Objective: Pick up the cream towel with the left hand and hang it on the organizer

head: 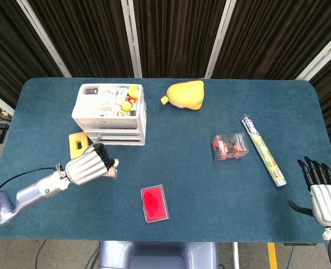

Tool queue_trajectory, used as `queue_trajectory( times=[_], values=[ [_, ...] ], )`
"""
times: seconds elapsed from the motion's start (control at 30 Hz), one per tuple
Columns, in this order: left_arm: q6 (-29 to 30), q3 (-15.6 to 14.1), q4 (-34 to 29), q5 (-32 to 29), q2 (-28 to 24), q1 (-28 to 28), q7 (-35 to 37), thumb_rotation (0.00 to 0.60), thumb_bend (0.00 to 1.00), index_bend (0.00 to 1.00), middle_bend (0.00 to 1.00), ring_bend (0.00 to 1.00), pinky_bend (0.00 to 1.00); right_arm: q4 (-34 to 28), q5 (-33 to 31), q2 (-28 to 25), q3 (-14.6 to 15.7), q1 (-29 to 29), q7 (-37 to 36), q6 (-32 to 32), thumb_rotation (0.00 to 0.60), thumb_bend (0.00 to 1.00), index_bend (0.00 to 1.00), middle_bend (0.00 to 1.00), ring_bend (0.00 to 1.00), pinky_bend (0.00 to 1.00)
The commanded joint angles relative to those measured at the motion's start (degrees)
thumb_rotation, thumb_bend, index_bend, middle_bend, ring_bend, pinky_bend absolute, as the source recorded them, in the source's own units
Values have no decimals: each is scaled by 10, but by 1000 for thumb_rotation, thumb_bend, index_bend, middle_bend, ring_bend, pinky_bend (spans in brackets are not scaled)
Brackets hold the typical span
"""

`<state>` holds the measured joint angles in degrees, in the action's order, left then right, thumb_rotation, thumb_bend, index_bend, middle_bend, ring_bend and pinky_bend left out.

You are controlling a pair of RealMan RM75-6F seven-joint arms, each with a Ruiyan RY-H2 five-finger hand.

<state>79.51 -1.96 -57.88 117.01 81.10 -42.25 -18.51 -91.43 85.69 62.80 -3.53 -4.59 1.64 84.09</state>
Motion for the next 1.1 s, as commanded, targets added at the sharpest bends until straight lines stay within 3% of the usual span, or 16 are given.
queue_trajectory(
  times=[0.03,1.1],
  values=[
    [0,1,4,-5,4,-2,-1,600,668,955,777,645,560,0,1,0,0,0,0,1,600,11,0,0,0,0],
    [-9,0,54,-47,49,-24,10,600,669,954,783,649,562,1,4,-1,1,-1,-5,0,600,11,0,0,0,0]
  ],
)
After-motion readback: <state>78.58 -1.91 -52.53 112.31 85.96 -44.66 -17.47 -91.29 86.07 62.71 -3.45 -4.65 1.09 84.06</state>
